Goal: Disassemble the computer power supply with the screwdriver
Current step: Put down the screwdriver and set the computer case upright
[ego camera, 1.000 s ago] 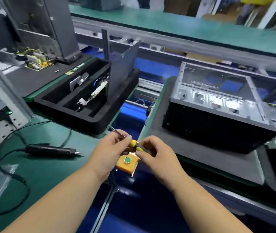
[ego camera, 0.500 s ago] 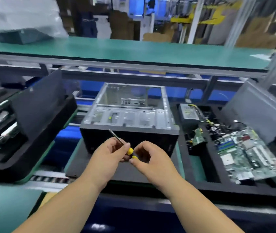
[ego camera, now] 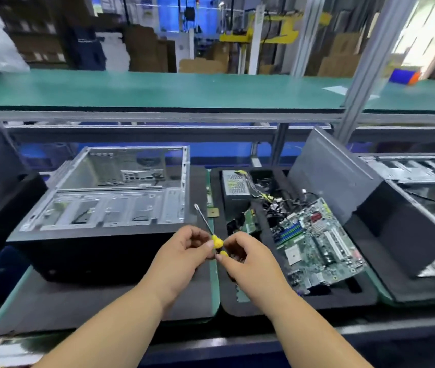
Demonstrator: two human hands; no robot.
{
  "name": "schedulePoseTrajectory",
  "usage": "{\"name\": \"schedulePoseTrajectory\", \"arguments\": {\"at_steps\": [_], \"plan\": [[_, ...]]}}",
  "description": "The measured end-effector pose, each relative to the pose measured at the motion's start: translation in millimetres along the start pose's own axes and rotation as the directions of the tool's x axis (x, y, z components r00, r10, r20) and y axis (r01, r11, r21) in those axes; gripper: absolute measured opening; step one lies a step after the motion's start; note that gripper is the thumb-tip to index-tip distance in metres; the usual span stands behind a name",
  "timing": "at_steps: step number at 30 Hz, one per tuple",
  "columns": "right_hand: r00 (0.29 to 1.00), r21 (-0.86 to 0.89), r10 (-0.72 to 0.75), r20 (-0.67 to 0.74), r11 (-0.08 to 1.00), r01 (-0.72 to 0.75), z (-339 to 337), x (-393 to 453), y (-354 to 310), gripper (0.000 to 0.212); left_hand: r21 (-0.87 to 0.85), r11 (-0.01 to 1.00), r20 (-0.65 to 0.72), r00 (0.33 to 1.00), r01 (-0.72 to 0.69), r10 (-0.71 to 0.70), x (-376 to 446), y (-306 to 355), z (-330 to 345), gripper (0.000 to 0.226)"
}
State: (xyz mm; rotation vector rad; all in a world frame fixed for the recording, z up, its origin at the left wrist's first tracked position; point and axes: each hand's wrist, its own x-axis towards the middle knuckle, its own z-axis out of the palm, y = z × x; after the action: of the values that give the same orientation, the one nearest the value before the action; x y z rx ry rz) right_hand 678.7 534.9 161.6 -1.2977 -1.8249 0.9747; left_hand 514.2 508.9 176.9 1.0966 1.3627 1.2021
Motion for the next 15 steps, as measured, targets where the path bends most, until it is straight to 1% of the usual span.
{"name": "schedulePoseTrajectory", "arguments": {"at_steps": [4,6,10,13,15], "plan": [[0.989,-0.025,0.132,-0.066,0.991,-0.134,-25,5,36,0.012,0.126,0.992,0.004,1.0,-0.021,0.021,14,-8,20,0.009],[0.978,-0.038,0.182,-0.105,0.982,-0.187,-35,10,58,0.013,0.162,0.986,-0.001,0.999,-0.038,0.039,20,-11,25,0.011],[0.935,-0.11,0.327,-0.136,0.933,-0.342,-47,22,106,0.017,0.161,0.986,-0.006,0.999,-0.04,0.041,31,-15,29,0.014],[0.892,-0.188,0.428,-0.148,0.873,-0.45,-49,30,137,0.019,0.171,0.985,-0.009,0.999,-0.035,0.037,38,-17,31,0.013],[0.87,-0.265,0.471,-0.148,0.829,-0.493,-48,36,150,0.02,0.181,0.983,-0.008,0.999,-0.029,0.031,41,-18,30,0.013]]}}
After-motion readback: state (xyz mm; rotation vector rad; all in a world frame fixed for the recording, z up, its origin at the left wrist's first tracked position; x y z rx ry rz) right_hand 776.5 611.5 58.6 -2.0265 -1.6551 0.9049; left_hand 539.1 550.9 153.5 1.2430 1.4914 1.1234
